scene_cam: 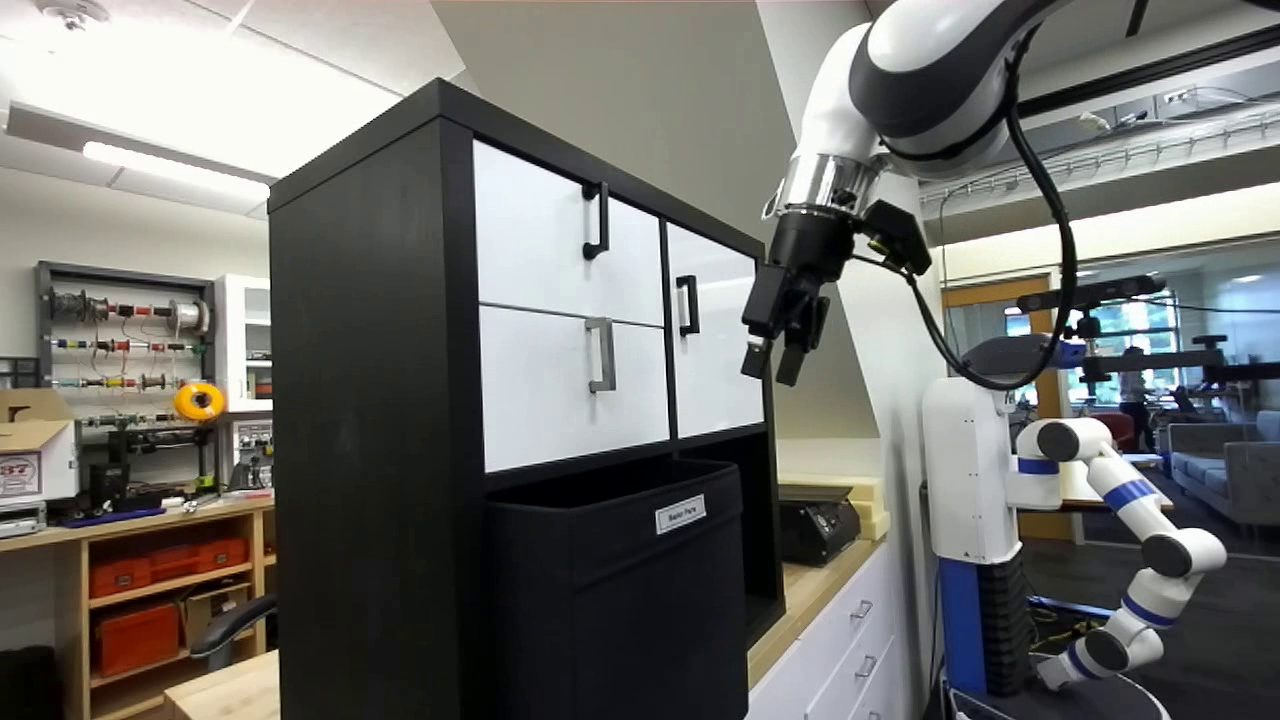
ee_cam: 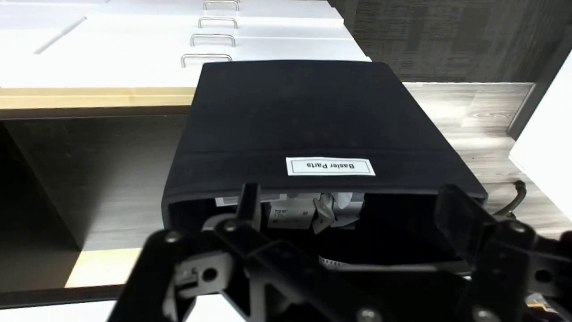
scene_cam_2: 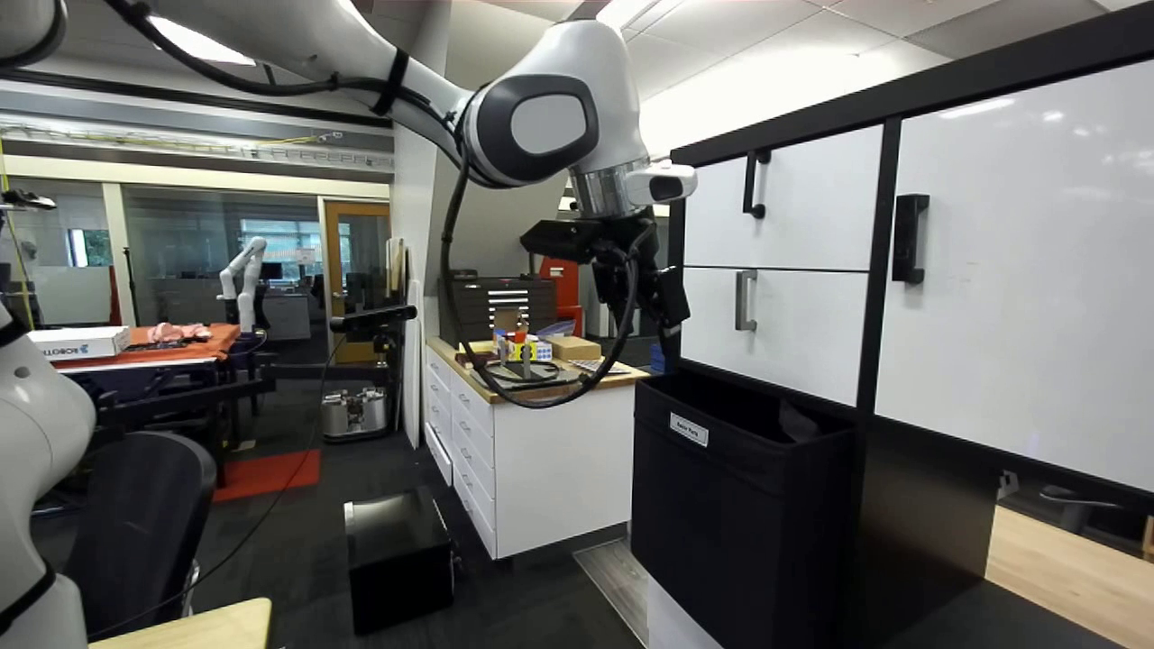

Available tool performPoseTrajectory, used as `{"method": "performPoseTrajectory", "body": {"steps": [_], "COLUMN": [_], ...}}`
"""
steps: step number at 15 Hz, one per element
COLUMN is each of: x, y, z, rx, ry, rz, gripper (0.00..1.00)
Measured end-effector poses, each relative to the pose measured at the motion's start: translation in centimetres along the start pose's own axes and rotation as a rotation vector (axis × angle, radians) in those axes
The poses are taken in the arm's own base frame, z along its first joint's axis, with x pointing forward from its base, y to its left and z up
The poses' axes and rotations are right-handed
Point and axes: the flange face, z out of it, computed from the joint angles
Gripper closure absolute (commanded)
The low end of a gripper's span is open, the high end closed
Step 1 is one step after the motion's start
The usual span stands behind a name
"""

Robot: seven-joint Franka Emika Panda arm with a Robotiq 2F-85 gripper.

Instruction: Open the bottom drawer of the black and white cabinet

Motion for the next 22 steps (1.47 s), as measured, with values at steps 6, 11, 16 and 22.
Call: {"method": "performPoseTrajectory", "body": {"steps": [6, 11, 16, 22], "x": [1.6, 1.7, 1.9, 3.6], "y": [-1.2, -1.3, -1.3, -1.8], "z": [0.8, 0.8, 0.7, 0.0], "rx": [0.004, 0.004, 0.002, -0.009], "ry": [0.002, 0.001, 0.024, 0.129], "rz": [-0.020, -0.020, -0.022, -0.029], "gripper": [0.00, 0.00, 0.00, 0.00]}}
